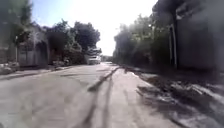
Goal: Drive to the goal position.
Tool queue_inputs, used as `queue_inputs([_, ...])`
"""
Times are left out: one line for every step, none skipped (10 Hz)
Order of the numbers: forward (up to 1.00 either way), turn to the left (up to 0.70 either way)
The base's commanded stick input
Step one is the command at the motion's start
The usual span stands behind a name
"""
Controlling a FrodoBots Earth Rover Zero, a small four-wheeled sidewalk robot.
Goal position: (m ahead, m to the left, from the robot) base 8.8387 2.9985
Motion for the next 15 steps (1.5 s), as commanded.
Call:
queue_inputs([1.00, 0.00])
queue_inputs([1.00, 0.00])
queue_inputs([1.00, 0.00])
queue_inputs([1.00, 0.00])
queue_inputs([1.00, 0.00])
queue_inputs([1.00, 0.00])
queue_inputs([1.00, 0.00])
queue_inputs([1.00, 0.00])
queue_inputs([1.00, 0.00])
queue_inputs([1.00, 0.00])
queue_inputs([1.00, 0.00])
queue_inputs([1.00, 0.00])
queue_inputs([1.00, 0.00])
queue_inputs([1.00, 0.00])
queue_inputs([1.00, 0.00])
